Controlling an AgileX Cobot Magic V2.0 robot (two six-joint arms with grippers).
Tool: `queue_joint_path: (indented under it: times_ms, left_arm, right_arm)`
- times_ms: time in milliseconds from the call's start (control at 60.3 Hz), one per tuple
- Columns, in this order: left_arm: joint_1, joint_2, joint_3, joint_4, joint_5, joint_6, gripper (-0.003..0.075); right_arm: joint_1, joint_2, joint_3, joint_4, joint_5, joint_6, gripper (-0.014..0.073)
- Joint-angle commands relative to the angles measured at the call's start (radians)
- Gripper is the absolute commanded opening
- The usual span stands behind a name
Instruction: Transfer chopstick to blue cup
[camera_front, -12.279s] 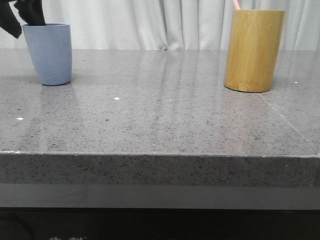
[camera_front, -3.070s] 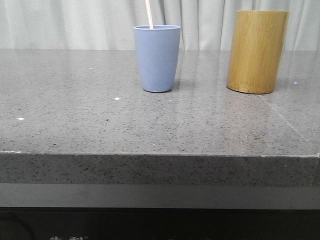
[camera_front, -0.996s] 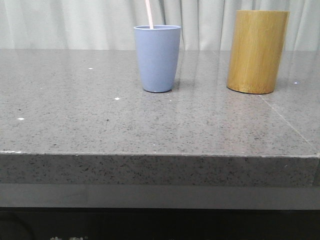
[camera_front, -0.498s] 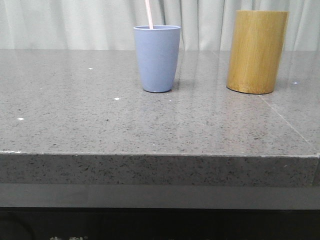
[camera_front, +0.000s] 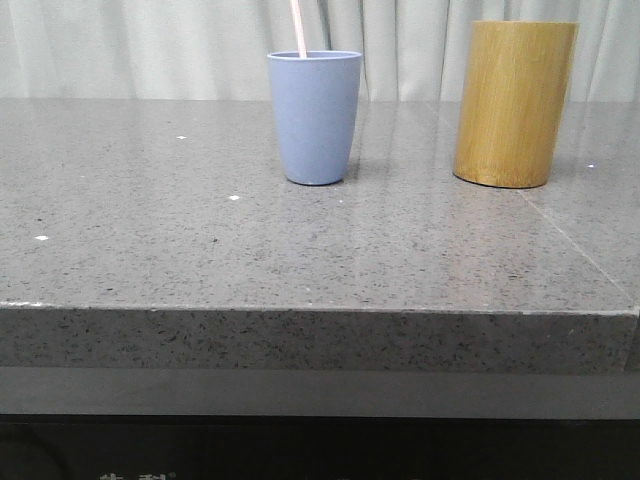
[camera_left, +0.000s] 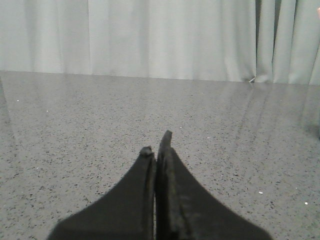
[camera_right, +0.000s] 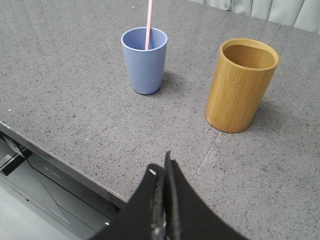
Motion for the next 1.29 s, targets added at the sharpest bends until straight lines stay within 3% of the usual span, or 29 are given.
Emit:
queue_joint_path:
  times_ms: [0, 299, 382, 614, 797, 1112, 1278]
  left_arm:
    - [0.003, -0.024, 0.007, -0.009, -0.077, 0.000, -0.0019]
    - [0.003, -0.024, 0.007, -0.009, -0.077, 0.000, -0.0019]
    - [0.003, -0.024, 0.007, -0.009, -0.077, 0.000, -0.0019]
    - [0.003, -0.024, 0.007, -0.009, -0.077, 0.000, -0.0019]
    - [0.003, -0.024, 0.007, -0.009, -0.077, 0.000, -0.0019]
    - [0.003, -0.024, 0.007, -0.009, -0.077, 0.000, -0.0019]
    - [0.003, -0.024, 0.007, -0.009, -0.077, 0.000, -0.0019]
  right_arm:
    - [-0.005, 0.003, -0.023, 0.007, -0.063, -0.003, -0.0067]
    - [-0.006, -0.002, -0.020, 0.006, -0.070, -0.003, -0.0067]
    - [-0.051, -0.035, 0.018, -0.016, -0.131, -0.007, -0.0067]
    - [-0.202, -0.199, 0.322, -0.016, -0.474, -0.007, -0.0067]
    - [-0.218, -0.376, 0.560, -0.016, -0.665, -0.007, -0.0067]
    - [-0.219, -0.520, 0.820, -0.008, -0.835, -0.007, -0.0067]
    - [-0.220, -0.520, 0.830, -0.002, -0.820, -0.007, -0.0067]
